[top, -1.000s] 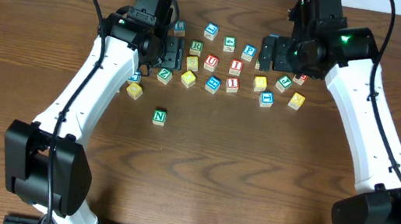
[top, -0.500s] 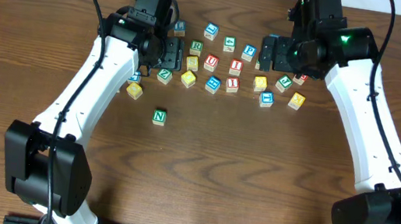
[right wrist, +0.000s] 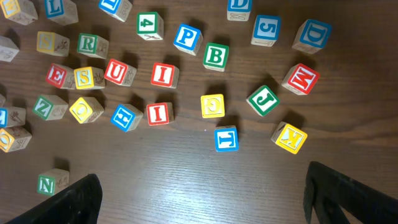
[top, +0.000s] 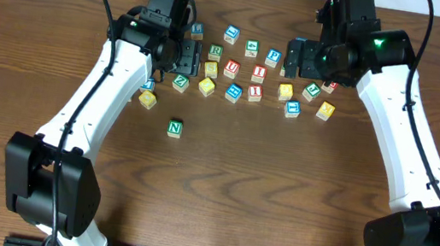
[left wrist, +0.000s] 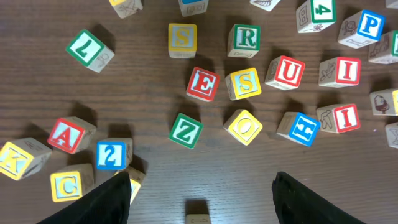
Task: Spell out NEURIPS
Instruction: 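Move the left gripper back over the cluster toward the red E block, then lower the left gripper around the red E block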
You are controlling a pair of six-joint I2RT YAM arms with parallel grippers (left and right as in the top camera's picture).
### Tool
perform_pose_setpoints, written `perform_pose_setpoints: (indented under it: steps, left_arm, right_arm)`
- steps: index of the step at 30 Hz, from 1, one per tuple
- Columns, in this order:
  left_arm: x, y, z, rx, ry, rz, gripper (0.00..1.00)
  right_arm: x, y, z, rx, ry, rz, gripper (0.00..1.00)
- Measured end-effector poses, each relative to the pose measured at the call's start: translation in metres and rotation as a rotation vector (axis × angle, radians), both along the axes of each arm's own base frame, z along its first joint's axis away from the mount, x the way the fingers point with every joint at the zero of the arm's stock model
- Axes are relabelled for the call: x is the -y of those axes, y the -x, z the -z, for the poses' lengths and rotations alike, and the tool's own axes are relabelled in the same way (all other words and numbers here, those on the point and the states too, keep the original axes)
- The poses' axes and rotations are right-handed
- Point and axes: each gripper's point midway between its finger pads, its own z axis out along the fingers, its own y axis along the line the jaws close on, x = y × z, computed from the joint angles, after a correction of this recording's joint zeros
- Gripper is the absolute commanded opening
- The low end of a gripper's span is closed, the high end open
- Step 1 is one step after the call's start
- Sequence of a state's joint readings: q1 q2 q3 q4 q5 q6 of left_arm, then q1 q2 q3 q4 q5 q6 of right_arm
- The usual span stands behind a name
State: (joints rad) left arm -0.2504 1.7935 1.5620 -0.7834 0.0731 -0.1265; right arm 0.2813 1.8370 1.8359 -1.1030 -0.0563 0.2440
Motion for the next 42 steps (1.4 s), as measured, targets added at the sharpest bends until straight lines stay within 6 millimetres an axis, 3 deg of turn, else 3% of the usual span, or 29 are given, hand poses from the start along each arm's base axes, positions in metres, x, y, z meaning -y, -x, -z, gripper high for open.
perform_pose_setpoints:
  steps: [13,25,35,42]
  left_arm:
    - [0.004,-0.015,0.001,0.057,-0.031,0.079,0.72]
    - [0.009,-0.036,0.034,0.054,-0.039,0.092,0.72]
    - [0.011,-0.045,0.078,0.002,-0.067,0.126,0.71]
    - [0.012,-0.050,0.080,0.020,-0.078,0.149,0.71]
  right_arm:
    - [0.000,0.000,0.000,0.000,0.000,0.000,0.99]
    - [0.000,0.000,0.000,0.000,0.000,0.000,0.99]
    - [0.000,0.000,0.000,0.000,0.000,0.000,0.99]
    - [0.000,0.000,0.000,0.000,0.000,0.000,0.99]
